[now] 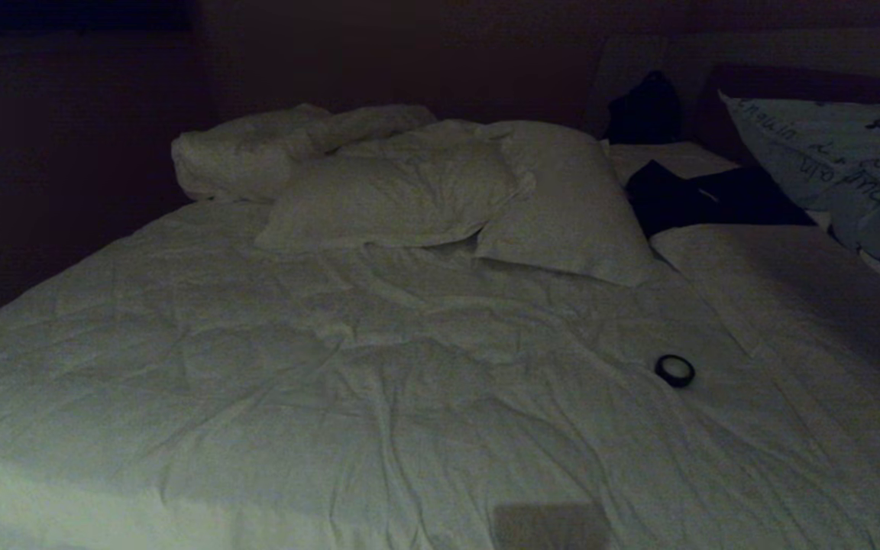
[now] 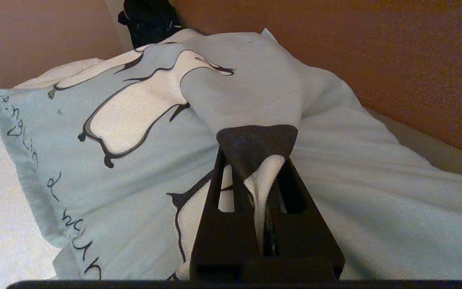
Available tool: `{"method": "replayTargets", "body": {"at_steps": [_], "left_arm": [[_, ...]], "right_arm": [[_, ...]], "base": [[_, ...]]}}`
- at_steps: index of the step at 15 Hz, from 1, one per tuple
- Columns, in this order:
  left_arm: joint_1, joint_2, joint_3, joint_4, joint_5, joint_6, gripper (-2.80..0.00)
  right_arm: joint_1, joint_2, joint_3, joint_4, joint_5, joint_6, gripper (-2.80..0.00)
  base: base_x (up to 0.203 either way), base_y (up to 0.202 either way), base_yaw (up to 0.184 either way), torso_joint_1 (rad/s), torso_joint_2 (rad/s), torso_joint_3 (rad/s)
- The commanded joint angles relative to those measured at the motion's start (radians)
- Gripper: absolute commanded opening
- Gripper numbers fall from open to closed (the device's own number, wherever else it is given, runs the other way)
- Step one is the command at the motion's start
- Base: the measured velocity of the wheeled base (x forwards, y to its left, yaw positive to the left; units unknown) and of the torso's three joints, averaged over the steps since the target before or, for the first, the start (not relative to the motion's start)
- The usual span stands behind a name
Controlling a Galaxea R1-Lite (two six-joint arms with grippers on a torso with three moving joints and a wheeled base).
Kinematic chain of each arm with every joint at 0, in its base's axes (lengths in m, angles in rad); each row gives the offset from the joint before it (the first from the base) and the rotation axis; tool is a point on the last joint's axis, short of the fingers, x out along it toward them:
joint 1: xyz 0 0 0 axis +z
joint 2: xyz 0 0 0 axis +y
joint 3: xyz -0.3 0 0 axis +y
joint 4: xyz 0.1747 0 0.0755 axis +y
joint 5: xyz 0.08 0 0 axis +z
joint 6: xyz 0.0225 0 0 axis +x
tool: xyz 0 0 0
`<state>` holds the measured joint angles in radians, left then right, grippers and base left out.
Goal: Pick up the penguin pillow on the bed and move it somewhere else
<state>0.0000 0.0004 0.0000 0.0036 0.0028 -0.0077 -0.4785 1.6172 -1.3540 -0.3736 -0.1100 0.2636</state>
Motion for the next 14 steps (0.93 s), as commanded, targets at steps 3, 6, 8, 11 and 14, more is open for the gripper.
{"method": "replayTargets", "body": {"at_steps": [3,6,8,11,14], "left_arm": [[-0.001,0.000,0.002,-0.001,0.000,-0.002,-2.80],[0.000,0.000,0.002,-0.001,0.000,-0.002,-2.80],[0.000,0.000,0.002,-0.001,0.000,-0.002,-2.80],[0.000,0.000,0.002,-0.001,0.000,-0.002,-2.80],[0.000,0.000,0.002,-0.001,0.000,-0.002,-2.80]], "right_arm": [[0.000,-0.005,-0.004,-0.002,0.000,0.000,-2.80],[-0.001,-0.003,-0.007,-0.004,0.001,0.000,-2.80],[0.000,-0.003,-0.005,-0.004,0.001,0.000,-2.80],[-0.001,-0.002,-0.005,-0.004,0.002,0.000,-2.80],[0.000,-0.002,-0.005,-0.004,0.001,0.000,-2.80]], "base": [[0.000,0.000,0.000,0.000,0.00,0.000],[0.004,0.090,-0.008,0.003,0.00,0.003],[0.000,0.193,-0.001,0.001,0.00,-0.001],[0.000,0.199,0.001,0.003,0.00,0.003],[0.000,0.196,-0.001,0.004,0.01,0.001]]}}
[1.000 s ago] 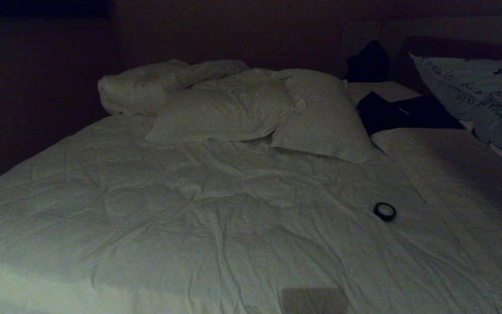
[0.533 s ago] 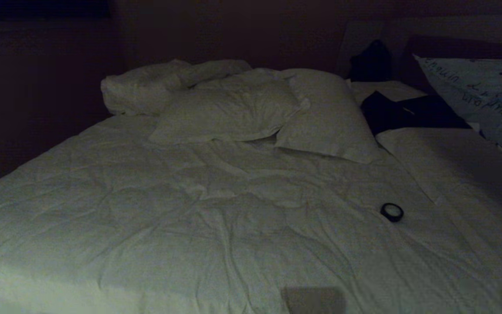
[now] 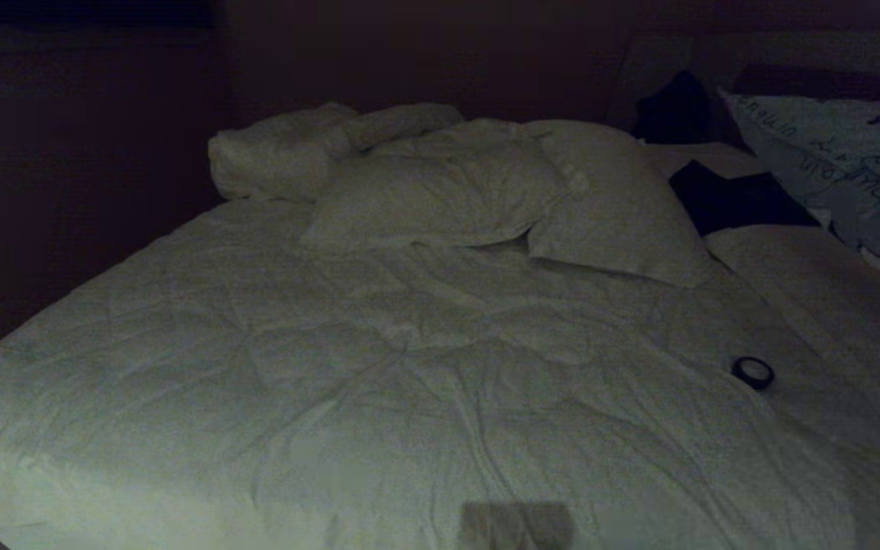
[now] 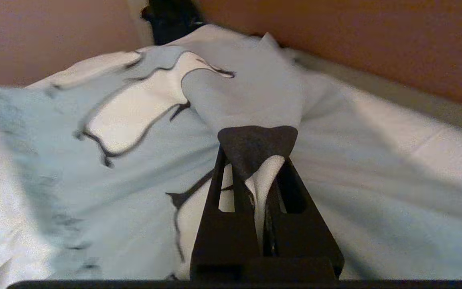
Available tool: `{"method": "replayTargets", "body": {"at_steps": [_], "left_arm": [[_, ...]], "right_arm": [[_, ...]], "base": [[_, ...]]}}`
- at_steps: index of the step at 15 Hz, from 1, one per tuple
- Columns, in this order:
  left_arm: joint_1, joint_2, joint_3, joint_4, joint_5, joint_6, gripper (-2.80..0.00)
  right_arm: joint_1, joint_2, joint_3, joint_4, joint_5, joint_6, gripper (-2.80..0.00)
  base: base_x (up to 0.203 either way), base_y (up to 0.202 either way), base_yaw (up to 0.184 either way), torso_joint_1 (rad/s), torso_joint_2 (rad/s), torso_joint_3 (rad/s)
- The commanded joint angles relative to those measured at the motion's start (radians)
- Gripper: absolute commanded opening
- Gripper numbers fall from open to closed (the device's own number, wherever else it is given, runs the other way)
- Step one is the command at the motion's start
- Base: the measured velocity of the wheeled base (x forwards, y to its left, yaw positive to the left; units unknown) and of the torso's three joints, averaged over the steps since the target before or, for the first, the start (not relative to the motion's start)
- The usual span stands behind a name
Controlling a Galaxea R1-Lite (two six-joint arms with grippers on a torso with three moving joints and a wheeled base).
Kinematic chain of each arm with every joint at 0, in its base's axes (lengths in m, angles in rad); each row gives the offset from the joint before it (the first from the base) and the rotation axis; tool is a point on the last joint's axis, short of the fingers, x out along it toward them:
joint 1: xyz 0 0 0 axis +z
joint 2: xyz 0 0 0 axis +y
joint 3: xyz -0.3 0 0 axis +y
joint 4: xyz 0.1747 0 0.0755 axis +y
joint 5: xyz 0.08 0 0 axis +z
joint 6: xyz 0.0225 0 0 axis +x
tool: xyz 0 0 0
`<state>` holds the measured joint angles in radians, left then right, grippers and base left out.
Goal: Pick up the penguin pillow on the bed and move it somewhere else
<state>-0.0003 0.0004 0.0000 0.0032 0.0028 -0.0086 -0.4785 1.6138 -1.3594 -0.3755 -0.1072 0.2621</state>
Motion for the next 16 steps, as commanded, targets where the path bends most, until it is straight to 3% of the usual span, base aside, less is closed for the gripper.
{"method": "replayTargets", "body": {"at_steps": [1,9,16], "left_arm": [[0.000,0.000,0.002,0.000,0.000,-0.001,-2.80],[0.000,0.000,0.002,0.000,0.000,-0.001,-2.80],[-0.001,0.000,0.002,0.000,0.000,-0.001,-2.80]], "right_arm": [[0.000,0.001,0.000,-0.002,-0.002,0.002,-2.80],[-0.003,0.001,0.002,-0.002,-0.002,0.002,-2.80],[0.000,0.000,0.002,-0.002,-0.002,0.002,-2.80]], "base": [[0.000,0.197,0.000,0.012,0.01,0.002],[0.000,0.182,0.001,0.002,0.00,0.000],[0.000,0.007,0.000,0.000,0.00,0.000]]}}
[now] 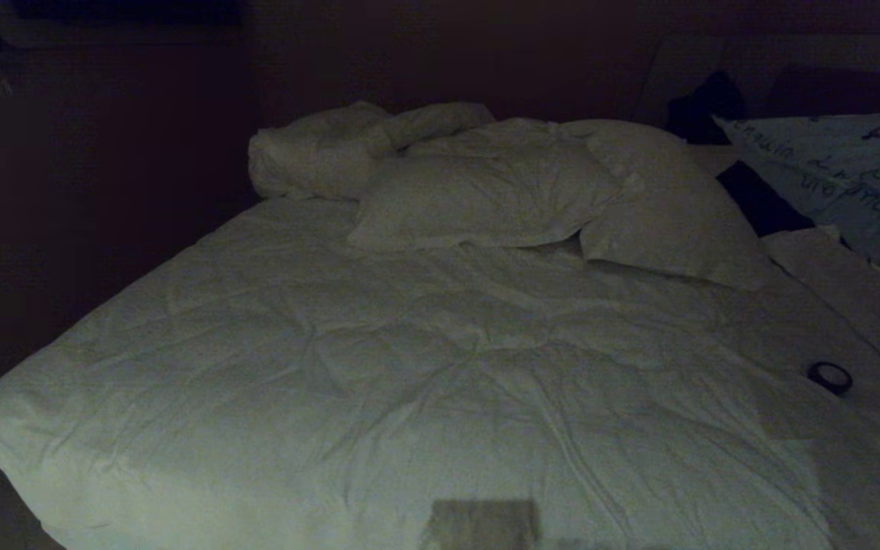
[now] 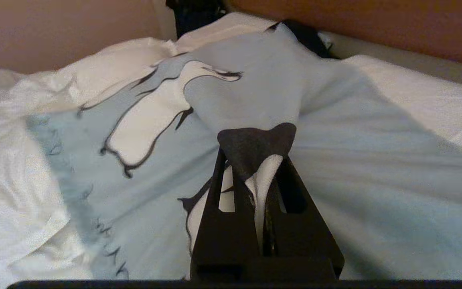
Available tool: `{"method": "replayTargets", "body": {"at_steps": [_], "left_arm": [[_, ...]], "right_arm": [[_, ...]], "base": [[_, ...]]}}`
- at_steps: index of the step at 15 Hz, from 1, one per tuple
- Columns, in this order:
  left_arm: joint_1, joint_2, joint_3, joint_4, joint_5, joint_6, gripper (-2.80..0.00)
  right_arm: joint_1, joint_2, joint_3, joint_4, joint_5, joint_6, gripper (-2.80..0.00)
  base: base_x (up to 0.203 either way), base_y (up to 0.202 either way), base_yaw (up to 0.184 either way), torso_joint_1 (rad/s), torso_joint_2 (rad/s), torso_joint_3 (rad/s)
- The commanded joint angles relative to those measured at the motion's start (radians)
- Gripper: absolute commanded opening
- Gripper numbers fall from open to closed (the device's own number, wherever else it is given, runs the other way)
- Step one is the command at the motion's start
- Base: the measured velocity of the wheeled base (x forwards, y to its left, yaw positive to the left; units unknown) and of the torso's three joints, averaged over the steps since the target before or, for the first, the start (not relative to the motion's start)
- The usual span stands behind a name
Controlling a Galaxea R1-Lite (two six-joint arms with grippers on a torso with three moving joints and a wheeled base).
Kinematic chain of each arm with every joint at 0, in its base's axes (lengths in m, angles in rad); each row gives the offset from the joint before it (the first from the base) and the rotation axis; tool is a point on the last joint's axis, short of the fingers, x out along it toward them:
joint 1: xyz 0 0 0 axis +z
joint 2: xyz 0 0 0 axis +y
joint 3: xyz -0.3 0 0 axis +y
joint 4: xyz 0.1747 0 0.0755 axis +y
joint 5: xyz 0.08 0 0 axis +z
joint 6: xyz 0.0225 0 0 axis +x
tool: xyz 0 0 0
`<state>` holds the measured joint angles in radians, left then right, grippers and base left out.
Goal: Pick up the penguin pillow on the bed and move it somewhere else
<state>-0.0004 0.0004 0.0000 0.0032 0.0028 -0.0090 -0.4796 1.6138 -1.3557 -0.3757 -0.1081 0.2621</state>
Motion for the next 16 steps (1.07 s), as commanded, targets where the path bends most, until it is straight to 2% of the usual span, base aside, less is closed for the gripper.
{"method": "replayTargets", "body": {"at_steps": [1,5,16], "left_arm": [[0.000,0.000,0.002,0.000,0.000,0.000,-2.80],[0.000,0.000,0.002,0.000,0.000,0.000,-2.80],[0.000,0.000,0.002,0.000,0.000,0.000,-2.80]], "right_arm": [[-0.001,0.000,-0.002,-0.002,-0.001,0.001,-2.80],[0.000,0.000,-0.002,-0.002,0.000,0.002,-2.80],[-0.002,-0.002,0.000,-0.002,0.001,0.000,-2.80]], "base": [[0.000,0.000,0.000,0.000,0.00,0.000],[-0.026,0.000,0.000,0.000,0.00,0.001],[-0.190,0.000,0.001,0.003,0.00,0.002]]}}
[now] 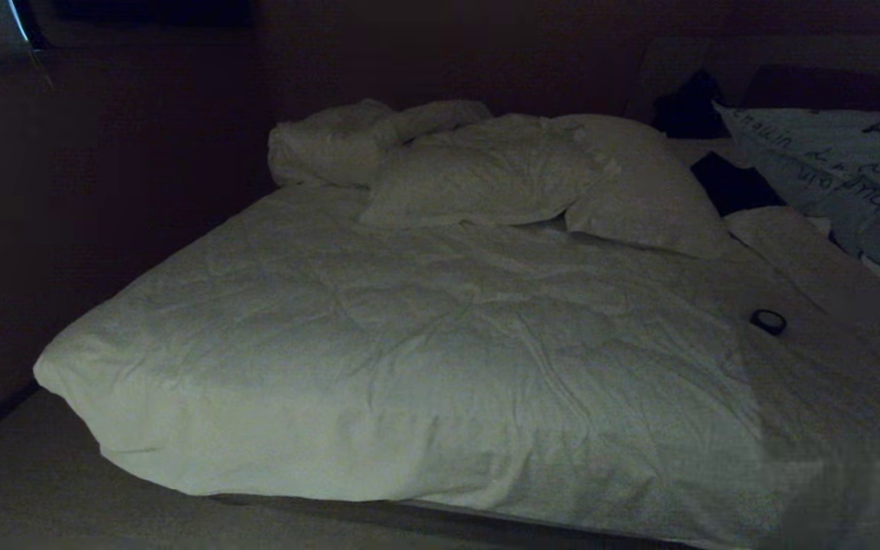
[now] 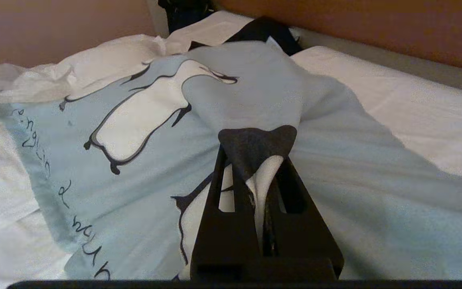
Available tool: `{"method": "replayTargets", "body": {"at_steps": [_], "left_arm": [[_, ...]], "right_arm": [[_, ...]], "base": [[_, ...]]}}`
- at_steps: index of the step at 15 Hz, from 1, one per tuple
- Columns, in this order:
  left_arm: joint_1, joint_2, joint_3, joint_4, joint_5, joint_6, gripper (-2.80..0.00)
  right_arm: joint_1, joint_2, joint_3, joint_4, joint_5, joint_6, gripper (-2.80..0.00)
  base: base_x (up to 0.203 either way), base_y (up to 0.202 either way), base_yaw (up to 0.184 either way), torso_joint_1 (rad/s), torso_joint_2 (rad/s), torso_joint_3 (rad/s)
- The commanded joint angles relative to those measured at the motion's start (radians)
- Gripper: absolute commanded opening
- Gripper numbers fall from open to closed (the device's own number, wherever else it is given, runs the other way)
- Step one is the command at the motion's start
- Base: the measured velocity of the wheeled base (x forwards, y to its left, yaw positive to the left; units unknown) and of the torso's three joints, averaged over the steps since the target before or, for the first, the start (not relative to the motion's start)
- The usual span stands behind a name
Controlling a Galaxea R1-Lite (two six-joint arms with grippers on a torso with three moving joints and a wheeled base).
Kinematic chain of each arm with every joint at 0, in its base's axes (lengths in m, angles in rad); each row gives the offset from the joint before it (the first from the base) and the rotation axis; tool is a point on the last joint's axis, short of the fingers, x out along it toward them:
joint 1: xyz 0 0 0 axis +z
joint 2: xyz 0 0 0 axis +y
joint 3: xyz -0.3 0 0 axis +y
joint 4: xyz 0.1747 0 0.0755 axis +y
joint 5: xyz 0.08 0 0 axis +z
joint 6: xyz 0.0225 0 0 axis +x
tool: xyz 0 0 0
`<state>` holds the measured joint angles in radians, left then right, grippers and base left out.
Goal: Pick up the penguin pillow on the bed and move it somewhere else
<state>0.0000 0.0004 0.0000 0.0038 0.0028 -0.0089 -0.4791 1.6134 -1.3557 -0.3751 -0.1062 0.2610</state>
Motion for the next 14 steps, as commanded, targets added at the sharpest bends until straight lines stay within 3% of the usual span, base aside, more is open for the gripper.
{"method": "replayTargets", "body": {"at_steps": [1,14], "left_arm": [[0.000,0.000,0.002,-0.001,0.000,0.000,-2.80],[0.000,0.000,0.002,-0.001,0.000,0.000,-2.80]], "right_arm": [[0.001,-0.001,0.000,-0.002,-0.003,0.001,-2.80],[0.001,-0.013,0.007,-0.002,-0.003,0.001,-2.80]], "base": [[-0.194,0.000,0.002,0.000,0.00,0.002],[-0.187,0.000,0.000,0.002,0.00,0.002]]}}
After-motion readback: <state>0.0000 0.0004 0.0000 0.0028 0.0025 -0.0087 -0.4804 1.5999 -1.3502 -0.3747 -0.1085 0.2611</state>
